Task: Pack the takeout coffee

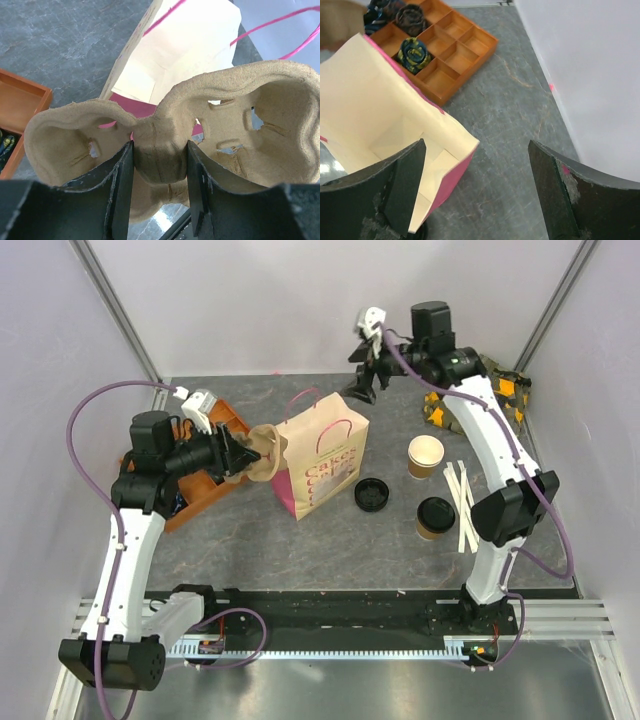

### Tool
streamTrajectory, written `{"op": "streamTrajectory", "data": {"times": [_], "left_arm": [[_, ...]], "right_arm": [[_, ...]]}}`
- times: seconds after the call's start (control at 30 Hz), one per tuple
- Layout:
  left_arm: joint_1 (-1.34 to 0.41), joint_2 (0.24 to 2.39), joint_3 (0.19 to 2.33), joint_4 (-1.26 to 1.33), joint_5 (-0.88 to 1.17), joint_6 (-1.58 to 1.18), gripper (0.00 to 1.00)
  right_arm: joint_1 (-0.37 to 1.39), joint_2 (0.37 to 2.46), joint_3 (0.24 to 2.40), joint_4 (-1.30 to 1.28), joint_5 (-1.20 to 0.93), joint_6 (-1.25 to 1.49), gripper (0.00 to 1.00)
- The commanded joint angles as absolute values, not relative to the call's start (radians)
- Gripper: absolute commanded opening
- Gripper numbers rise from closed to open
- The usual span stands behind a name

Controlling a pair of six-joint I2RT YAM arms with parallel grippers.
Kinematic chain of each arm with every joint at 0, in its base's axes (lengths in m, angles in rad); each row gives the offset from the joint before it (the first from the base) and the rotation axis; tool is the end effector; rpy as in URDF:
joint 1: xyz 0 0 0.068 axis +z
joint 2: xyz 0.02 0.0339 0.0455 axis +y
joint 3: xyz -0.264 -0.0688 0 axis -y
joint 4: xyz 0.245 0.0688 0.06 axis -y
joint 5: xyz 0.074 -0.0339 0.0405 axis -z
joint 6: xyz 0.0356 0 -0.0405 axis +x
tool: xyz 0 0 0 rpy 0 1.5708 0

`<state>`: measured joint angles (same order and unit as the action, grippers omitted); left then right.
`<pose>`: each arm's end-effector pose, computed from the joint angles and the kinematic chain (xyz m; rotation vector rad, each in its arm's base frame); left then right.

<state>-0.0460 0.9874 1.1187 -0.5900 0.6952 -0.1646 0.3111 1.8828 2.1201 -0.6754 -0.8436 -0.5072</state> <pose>0.1992 -0.0320 0.3805 0.3249 1.9856 -0.8355 0.3855 0.1519 0.4392 -1.2170 1.4834 0.7091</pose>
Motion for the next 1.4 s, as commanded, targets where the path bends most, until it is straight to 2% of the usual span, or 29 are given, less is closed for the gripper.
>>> {"op": "streamTrajectory", "data": {"times": [0.0, 0.33, 0.43, 0.53, 0.63, 0.67, 0.73, 0.77, 0.83, 0.87, 1.07, 1.37], "left_arm": [[-0.038, 0.953, 1.149, -0.538, 0.733, -0.236, 0.35], [-0.037, 0.917, 1.124, -0.543, 0.710, -0.255, 0.35], [-0.035, 0.911, 1.118, -0.546, 0.706, -0.252, 0.35], [-0.032, 0.907, 1.111, -0.551, 0.703, -0.250, 0.35], [-0.029, 0.905, 1.108, -0.551, 0.704, -0.255, 0.35], [-0.028, 0.905, 1.111, -0.549, 0.706, -0.256, 0.35], [-0.026, 0.910, 1.115, -0.551, 0.709, -0.264, 0.35], [-0.025, 0.908, 1.121, -0.549, 0.713, -0.265, 0.35], [-0.021, 0.910, 1.129, -0.551, 0.718, -0.270, 0.35], [-0.021, 0.910, 1.135, -0.549, 0.722, -0.271, 0.35], [-0.011, 0.911, 1.169, -0.551, 0.733, -0.293, 0.34], [-0.003, 0.885, 1.238, -0.499, 0.687, -0.216, 0.34]], "right_arm": [[0.363, 1.904, 2.135, -0.709, -0.828, -0.802, 0.91], [0.480, 1.942, 2.108, -0.796, -0.827, -1.051, 0.89], [0.506, 1.940, 2.102, -0.799, -0.834, -1.077, 0.83], [0.528, 1.954, 2.121, -0.793, -0.827, -1.066, 0.73], [0.557, 1.970, 2.137, -0.743, -0.775, -0.991, 0.60], [0.567, 1.980, 2.141, -0.739, -0.740, -0.976, 0.51], [0.574, 1.991, 2.164, -0.738, -0.712, -0.937, 0.40], [0.578, 1.997, 2.174, -0.738, -0.692, -0.922, 0.28], [0.578, 2.000, 2.197, -0.733, -0.678, -0.867, 0.14], [0.580, 1.999, 2.201, -0.726, -0.660, -0.841, 0.00], [0.581, 1.968, 2.221, -0.601, -0.534, -0.493, 0.00], [0.656, 1.845, 2.033, -0.572, -0.290, -0.292, 0.00]]}}
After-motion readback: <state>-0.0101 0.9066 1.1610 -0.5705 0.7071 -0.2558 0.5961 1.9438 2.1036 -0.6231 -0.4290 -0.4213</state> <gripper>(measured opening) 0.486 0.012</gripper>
